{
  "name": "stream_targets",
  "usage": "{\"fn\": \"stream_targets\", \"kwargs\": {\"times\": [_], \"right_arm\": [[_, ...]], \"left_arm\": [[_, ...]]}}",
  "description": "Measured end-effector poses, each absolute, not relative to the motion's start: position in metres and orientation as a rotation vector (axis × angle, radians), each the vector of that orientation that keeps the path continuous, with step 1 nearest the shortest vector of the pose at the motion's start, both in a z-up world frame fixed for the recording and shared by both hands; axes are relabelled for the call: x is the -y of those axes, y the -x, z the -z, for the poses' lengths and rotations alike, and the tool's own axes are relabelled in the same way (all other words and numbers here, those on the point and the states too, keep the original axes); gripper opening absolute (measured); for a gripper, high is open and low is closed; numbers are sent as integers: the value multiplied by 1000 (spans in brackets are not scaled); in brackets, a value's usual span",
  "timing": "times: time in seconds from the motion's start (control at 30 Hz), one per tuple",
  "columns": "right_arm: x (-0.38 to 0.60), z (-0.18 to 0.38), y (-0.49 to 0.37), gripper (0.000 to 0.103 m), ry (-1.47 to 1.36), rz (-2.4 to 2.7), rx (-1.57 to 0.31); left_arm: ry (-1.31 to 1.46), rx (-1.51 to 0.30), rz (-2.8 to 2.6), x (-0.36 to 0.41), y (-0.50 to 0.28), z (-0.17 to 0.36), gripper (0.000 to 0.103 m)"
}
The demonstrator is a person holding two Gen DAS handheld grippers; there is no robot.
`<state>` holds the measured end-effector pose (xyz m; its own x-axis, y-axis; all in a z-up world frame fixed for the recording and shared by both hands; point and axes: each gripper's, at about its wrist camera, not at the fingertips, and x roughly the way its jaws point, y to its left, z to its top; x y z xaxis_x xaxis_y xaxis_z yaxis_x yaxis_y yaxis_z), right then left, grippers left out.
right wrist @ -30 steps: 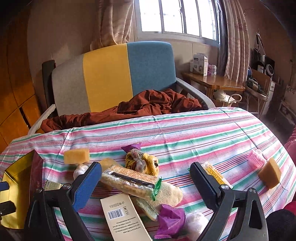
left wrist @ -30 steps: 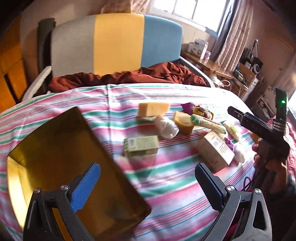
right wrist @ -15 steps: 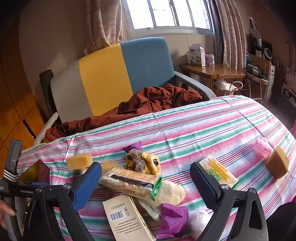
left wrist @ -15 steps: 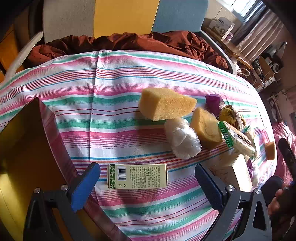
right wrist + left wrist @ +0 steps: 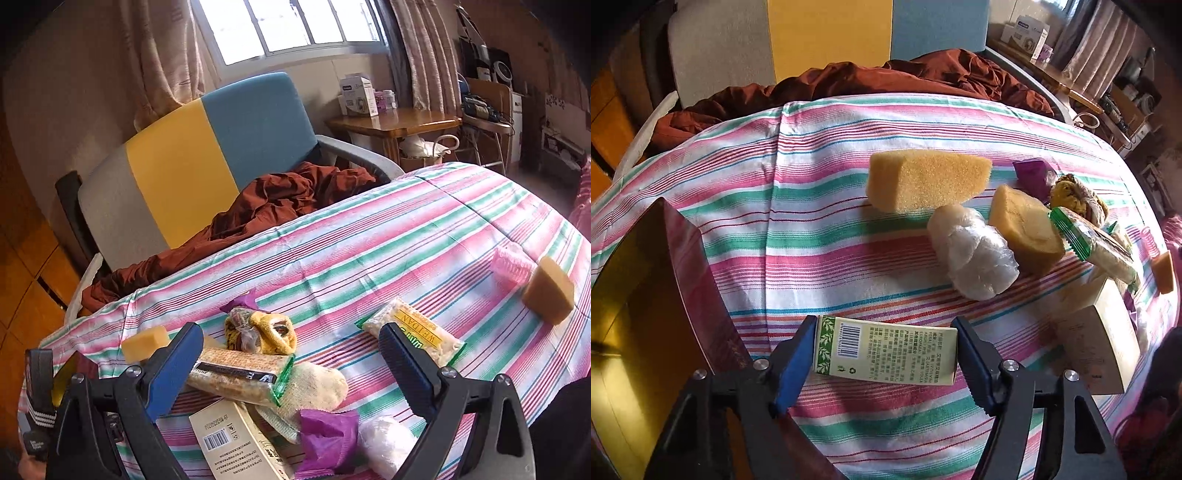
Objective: Organize objects
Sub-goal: 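Lift the green-labelled carton with the left gripper while the right gripper grasps the cracker packet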
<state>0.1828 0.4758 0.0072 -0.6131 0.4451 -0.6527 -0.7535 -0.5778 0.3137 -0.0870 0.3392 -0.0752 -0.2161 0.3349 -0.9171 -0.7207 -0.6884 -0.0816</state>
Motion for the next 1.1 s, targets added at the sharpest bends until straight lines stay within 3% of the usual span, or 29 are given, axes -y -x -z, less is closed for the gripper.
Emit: {"fn": "stream_targets", "kwargs": {"times": [0.27, 0.47, 0.6, 0.77, 0.97, 1.0, 1.07, 1.1], "right_arm": [[-500, 10, -199, 97, 670, -2113, -981], [-482, 16, -170, 97, 833, -2224, -935], [-459, 17, -140, 97, 1013, -2316, -782], [-425, 20, -108, 97, 1272, -2381, -317], [-431, 41, -81, 97, 1394, -2318, -167], [-434, 44, -77, 95, 1404, -2317, -172], [-437, 49, -72, 78, 1405, -2305, -174], [-438, 50, -71, 59, 1397, -2308, -176]], "left_arm": [[1077, -494, -1985, -331, 33, 33, 72], [1063, -473, -1910, -318, -10, 47, 72], [1091, -483, -1839, -311, -38, 61, 72], [1050, -520, -1809, -308, -57, 65, 72], [1031, -500, -1799, -310, -59, 64, 72], [1026, -499, -1800, -310, -58, 65, 72], [1016, -494, -1798, -310, -59, 65, 72], [1010, -498, -1801, -310, -59, 65, 72]]}}
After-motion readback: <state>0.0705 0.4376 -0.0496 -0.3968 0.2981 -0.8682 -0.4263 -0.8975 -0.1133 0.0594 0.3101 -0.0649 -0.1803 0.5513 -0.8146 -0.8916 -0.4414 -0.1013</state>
